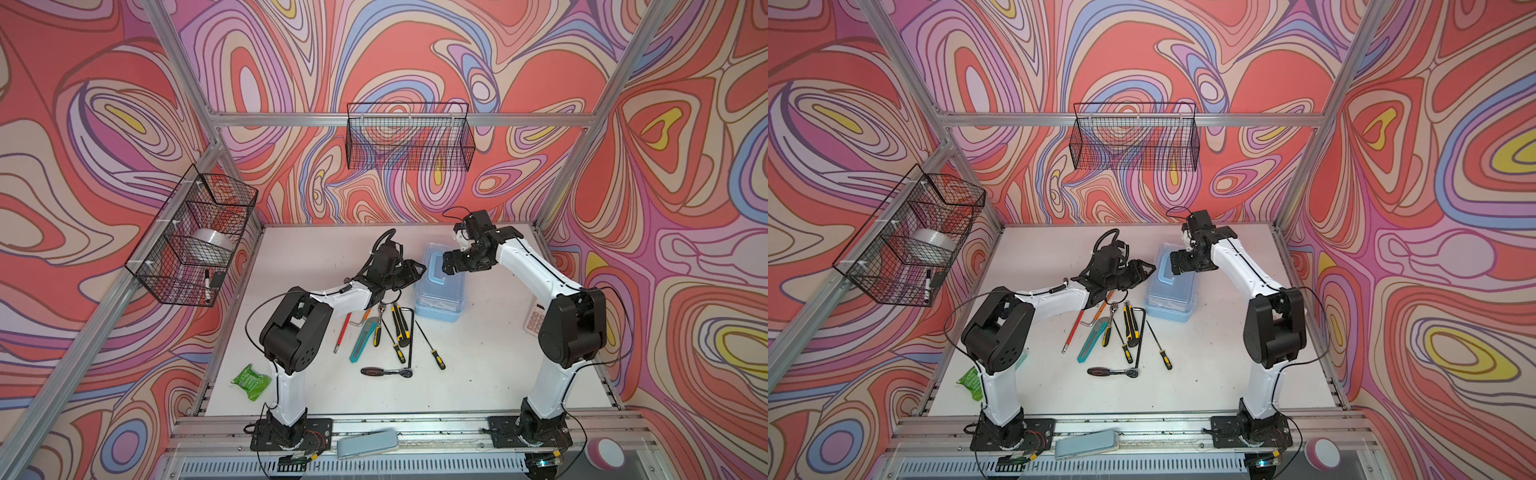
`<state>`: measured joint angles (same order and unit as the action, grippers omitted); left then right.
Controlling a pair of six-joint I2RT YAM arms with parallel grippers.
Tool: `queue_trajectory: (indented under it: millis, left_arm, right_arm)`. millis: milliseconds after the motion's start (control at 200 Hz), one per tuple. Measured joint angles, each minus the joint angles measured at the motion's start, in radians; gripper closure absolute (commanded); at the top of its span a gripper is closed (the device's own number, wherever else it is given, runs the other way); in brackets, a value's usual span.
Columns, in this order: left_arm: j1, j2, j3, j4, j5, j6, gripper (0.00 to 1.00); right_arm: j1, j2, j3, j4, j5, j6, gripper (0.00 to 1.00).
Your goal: Pack the tool kit
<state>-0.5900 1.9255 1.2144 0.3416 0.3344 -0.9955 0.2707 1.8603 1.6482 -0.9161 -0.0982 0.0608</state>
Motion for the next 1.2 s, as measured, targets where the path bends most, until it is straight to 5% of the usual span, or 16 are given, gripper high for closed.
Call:
queue_trajectory:
  millis: [1091, 1202]
  left_arm:
    - [0.0, -0.002, -0.025, 0.013, 0.008, -0.004, 0.46]
    - [0.0, -0.002, -0.025, 0.021, 0.011, -0.004, 0.45]
  right_arm:
    - [0.005, 0.147, 0.126, 0.002, 0.005, 0.006, 0.03]
    - [0.007, 0.157, 0.14, 0.003, 0.014, 0.013, 0.12]
